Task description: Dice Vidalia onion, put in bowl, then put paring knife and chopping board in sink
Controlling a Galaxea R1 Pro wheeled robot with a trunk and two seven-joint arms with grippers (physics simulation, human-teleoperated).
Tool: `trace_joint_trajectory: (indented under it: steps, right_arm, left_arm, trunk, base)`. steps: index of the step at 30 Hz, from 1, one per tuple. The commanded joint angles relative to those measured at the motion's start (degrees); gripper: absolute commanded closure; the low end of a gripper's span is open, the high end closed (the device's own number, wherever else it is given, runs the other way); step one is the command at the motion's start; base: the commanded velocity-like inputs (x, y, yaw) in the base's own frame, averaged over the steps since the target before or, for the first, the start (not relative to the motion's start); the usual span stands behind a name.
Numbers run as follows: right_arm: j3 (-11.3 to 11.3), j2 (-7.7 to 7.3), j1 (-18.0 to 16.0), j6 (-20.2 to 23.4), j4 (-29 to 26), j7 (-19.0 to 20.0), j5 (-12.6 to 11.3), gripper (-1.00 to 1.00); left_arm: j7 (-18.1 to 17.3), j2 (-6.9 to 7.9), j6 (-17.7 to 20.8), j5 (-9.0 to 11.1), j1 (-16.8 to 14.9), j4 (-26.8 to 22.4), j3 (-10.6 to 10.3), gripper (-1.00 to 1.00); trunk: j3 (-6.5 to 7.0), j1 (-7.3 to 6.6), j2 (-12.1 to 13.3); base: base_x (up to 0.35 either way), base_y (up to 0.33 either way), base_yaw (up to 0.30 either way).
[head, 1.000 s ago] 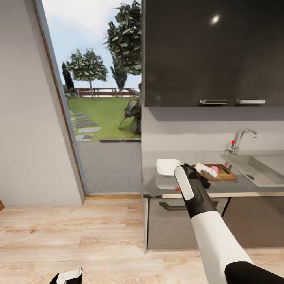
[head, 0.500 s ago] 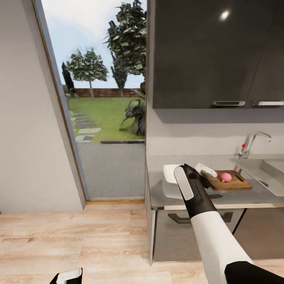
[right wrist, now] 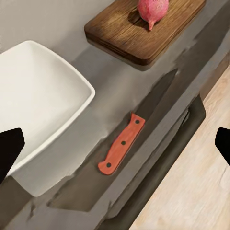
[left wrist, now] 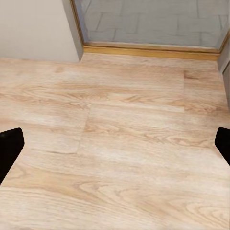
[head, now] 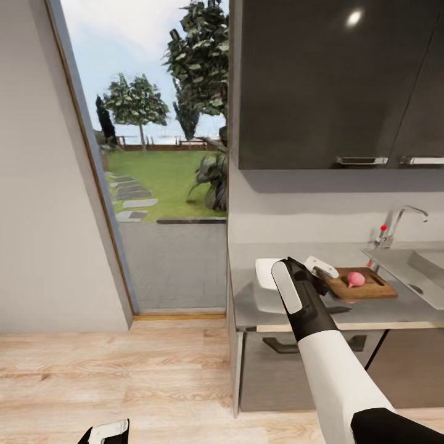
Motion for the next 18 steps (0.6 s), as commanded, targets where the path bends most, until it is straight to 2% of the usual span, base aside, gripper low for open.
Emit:
trace_joint_trajectory:
  steps: [1,10,18]
  right_arm:
    - [0.0,0.0,-0.1,0.6,-0.1,-0.3,-0.2,-1.0]
    - [0.0,0.0,0.0,0.6,0.4,0.0,-0.2,-1.0]
    - [-0.1,0.0,0.0,0.6,1.4,0.1,-0.3,-1.0]
  left_arm:
    - [0.4,0.02,-0.4,-0.4,-0.1,0.2,0.1,-1.0]
    - [0.4,0.01,-0.4,-0.4,-0.1,0.2,0.1,-1.0]
    - [0.4,0.01,-0.4,-0.4,-0.1,0.2,0.1,-1.0]
  trunk:
    - [-0.21,0.05,-0.1]
    - [-0.87,0.05,-0.1]
    - [-1.48,0.05,-0.1]
  base:
    - [0.092,-0.1,0.0]
    - [0.144,-0.16,0.0]
    - [0.019,-0.02,0.0]
